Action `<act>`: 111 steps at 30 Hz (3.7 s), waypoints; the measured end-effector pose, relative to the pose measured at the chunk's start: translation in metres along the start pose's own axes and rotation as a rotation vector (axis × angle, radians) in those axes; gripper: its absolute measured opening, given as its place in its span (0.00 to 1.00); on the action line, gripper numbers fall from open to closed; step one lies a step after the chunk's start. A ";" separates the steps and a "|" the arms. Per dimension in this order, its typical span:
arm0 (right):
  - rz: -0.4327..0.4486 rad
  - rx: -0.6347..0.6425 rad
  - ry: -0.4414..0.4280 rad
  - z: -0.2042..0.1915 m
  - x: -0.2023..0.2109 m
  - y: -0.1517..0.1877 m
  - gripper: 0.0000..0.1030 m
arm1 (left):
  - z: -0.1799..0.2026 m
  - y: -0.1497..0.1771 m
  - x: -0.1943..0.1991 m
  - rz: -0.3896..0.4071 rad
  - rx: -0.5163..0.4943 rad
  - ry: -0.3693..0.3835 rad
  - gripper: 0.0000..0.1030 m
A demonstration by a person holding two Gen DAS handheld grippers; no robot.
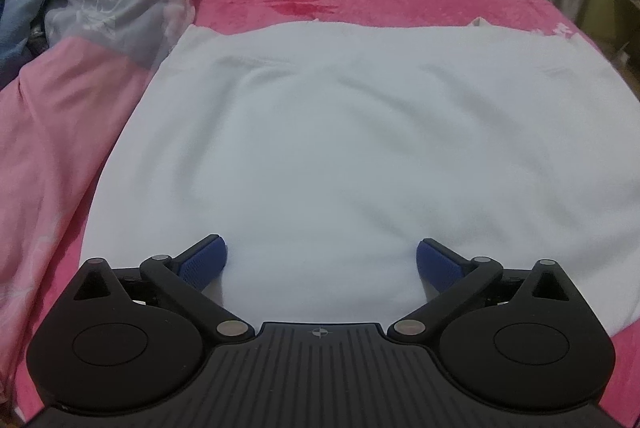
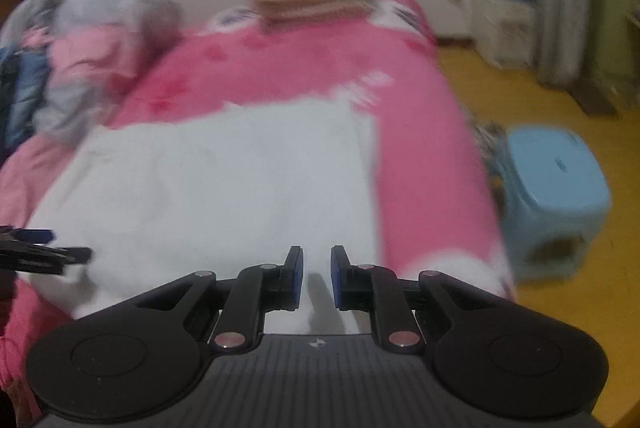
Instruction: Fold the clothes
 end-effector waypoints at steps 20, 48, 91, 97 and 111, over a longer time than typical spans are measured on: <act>-0.041 0.139 0.135 -0.032 -0.062 -0.025 0.33 | 0.003 0.001 0.000 -0.002 -0.007 -0.035 1.00; -0.160 0.342 0.001 -0.115 -0.126 -0.008 1.00 | 0.002 0.000 -0.001 -0.015 0.008 -0.037 1.00; -0.018 0.402 -0.101 -0.141 -0.120 -0.038 0.97 | -0.006 -0.026 0.011 0.251 0.018 0.063 0.93; -0.025 0.433 -0.120 -0.150 -0.137 -0.030 0.65 | -0.012 -0.016 -0.001 0.215 0.040 0.085 0.73; 0.050 0.265 -0.029 -0.103 -0.165 -0.067 0.51 | -0.013 -0.013 -0.008 0.218 0.023 0.099 0.74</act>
Point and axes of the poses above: each gripper's, at about its wrist camera, not at the fingertips, and x roughly against the way its jaws point, z to its right, y to its underside, the point moved 10 cm from there along -x, roughly the way its jaws point, and after that the axes turned 4 degrees about z, right-handed, at the moved point
